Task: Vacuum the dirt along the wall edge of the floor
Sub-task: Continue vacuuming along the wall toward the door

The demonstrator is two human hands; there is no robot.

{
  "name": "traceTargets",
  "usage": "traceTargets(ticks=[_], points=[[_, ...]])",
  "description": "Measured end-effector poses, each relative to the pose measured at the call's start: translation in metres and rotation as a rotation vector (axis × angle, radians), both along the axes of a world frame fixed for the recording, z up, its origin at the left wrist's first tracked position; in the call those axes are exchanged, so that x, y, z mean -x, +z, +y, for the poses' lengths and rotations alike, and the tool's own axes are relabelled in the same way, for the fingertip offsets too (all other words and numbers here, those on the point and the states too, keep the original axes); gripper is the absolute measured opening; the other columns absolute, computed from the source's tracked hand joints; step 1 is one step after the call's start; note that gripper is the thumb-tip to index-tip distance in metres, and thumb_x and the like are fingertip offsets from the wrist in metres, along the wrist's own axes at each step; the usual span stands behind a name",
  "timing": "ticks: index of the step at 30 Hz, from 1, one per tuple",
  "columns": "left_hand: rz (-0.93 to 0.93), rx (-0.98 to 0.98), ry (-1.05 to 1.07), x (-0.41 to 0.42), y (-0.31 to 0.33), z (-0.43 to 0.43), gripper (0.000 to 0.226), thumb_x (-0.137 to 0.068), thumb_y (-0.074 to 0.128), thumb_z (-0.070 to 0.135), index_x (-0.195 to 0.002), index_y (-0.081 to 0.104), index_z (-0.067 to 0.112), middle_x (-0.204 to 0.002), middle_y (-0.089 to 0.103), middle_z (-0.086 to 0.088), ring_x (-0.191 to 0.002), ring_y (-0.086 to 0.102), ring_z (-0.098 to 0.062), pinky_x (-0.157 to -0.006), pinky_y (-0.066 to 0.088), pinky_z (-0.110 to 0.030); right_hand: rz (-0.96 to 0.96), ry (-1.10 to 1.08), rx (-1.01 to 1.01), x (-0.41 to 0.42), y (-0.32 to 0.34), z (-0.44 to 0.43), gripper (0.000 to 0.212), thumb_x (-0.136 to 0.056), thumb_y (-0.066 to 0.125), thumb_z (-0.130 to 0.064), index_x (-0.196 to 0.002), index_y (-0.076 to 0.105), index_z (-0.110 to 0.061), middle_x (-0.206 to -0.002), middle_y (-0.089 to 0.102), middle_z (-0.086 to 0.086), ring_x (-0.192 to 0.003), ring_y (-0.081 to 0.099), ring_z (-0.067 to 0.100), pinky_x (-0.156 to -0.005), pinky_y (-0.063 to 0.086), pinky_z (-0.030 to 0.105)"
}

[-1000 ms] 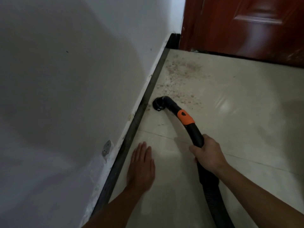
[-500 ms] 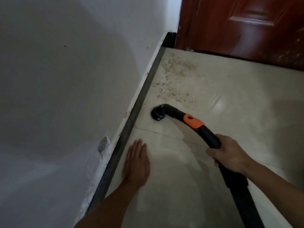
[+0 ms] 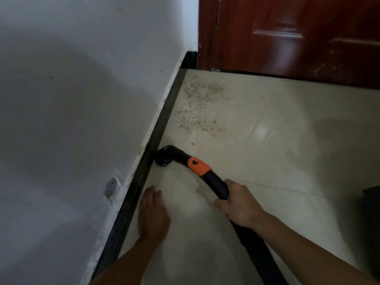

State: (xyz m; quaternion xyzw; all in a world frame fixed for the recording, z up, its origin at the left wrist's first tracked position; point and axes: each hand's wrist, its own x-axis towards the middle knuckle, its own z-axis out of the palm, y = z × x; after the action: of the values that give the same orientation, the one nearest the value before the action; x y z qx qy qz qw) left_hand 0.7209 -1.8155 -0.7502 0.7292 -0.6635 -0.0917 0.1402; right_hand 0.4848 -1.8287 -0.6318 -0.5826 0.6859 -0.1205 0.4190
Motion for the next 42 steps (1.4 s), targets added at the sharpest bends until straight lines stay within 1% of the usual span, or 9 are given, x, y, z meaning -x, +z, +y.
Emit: traceTargets(ticks=[3,7,13,19,23,28,32,36,42], points=[[-0.013,0.016,-0.057,0.008,0.0,-0.018,0.04,-0.078,0.052,-0.005,-0.116,0.063,-0.007,-0.128,0.055,-0.031,-0.117,0.055,-0.046,-0.097,0.046,-0.053,0.07,-0.118,0.021,0.046,0.008,0.013,0.019,-0.078,0.074,-0.019,-0.081,0.056,-0.023,-0.074,0.067,0.004,-0.063,0.066,0.022,-0.058,0.051,0.031],[0.041,0.002,-0.059,0.036,0.0,-0.057,0.044,-0.087,0.044,0.013,-0.123,0.058,-0.009,-0.135,0.05,-0.031,-0.127,0.047,-0.045,-0.105,0.039,-0.052,0.136,-0.355,0.032,0.123,0.018,0.034,0.015,-0.081,0.074,-0.007,-0.083,0.06,-0.013,-0.054,0.067,0.008,-0.044,0.065,0.02,-0.051,0.048,0.032],[0.002,0.047,-0.063,0.044,-0.015,-0.07,0.051,-0.095,0.031,0.022,-0.129,0.052,-0.008,-0.139,0.046,-0.03,-0.131,0.043,-0.043,-0.111,0.034,-0.051,0.112,-0.477,0.051,0.134,0.006,0.014,0.012,-0.083,0.071,-0.007,-0.087,0.059,-0.009,-0.054,0.067,0.011,-0.041,0.063,0.017,-0.046,0.043,0.025],[-0.009,0.024,-0.037,0.045,-0.011,-0.071,0.053,-0.095,0.027,0.025,-0.133,0.051,-0.004,-0.143,0.044,-0.026,-0.135,0.04,-0.038,-0.113,0.031,-0.047,0.039,-0.422,0.069,0.102,-0.01,-0.026,0.013,-0.084,0.07,-0.007,-0.088,0.057,-0.009,-0.063,0.067,0.016,-0.042,0.063,0.019,-0.046,0.045,0.025],[-0.026,0.006,-0.03,0.045,-0.011,-0.071,0.047,-0.095,0.038,0.019,-0.135,0.05,-0.003,-0.146,0.041,-0.025,-0.138,0.036,-0.036,-0.116,0.026,-0.045,0.038,-0.383,0.082,0.086,-0.016,-0.044,0.014,-0.083,0.07,-0.008,-0.087,0.057,-0.012,-0.062,0.066,0.016,-0.042,0.063,0.019,-0.045,0.045,0.026],[-0.048,-0.023,-0.024,0.047,-0.006,-0.072,0.055,-0.092,0.027,0.024,-0.133,0.053,-0.002,-0.145,0.043,-0.025,-0.137,0.039,-0.036,-0.114,0.031,-0.046,0.018,-0.304,0.102,0.055,-0.024,-0.074,0.015,-0.081,0.072,-0.01,-0.084,0.057,-0.012,-0.064,0.065,0.015,-0.049,0.064,0.026,-0.047,0.048,0.029],[-0.053,-0.024,-0.026,0.047,-0.004,-0.071,0.054,-0.092,0.029,0.023,-0.132,0.055,-0.002,-0.144,0.044,-0.025,-0.137,0.04,-0.036,-0.113,0.033,-0.047,0.006,-0.202,0.114,0.024,-0.027,-0.1,0.017,-0.08,0.073,-0.016,-0.085,0.057,-0.014,-0.069,0.066,0.013,-0.056,0.065,0.027,-0.05,0.051,0.03],[-0.061,-0.027,-0.028,0.046,-0.005,-0.071,0.049,-0.092,0.041,0.02,-0.134,0.053,-0.001,-0.146,0.042,-0.024,-0.139,0.037,-0.035,-0.115,0.029,-0.046,0.0,-0.136,0.115,-0.002,-0.028,-0.126,0.02,-0.081,0.073,-0.018,-0.086,0.053,-0.017,-0.071,0.063,0.008,-0.041,0.059,0.008,-0.034,0.039,0.016],[-0.01,-0.049,-0.044,0.045,-0.005,-0.072,0.048,-0.094,0.046,0.017,-0.139,0.047,0.001,-0.151,0.036,-0.022,-0.143,0.029,-0.033,-0.118,0.024,-0.044,0.052,-0.107,0.081,0.025,-0.01,-0.126,0.017,-0.082,0.072,-0.016,-0.089,0.056,-0.015,-0.069,0.066,0.011,-0.043,0.063,0.019,-0.04,0.046,0.024]])
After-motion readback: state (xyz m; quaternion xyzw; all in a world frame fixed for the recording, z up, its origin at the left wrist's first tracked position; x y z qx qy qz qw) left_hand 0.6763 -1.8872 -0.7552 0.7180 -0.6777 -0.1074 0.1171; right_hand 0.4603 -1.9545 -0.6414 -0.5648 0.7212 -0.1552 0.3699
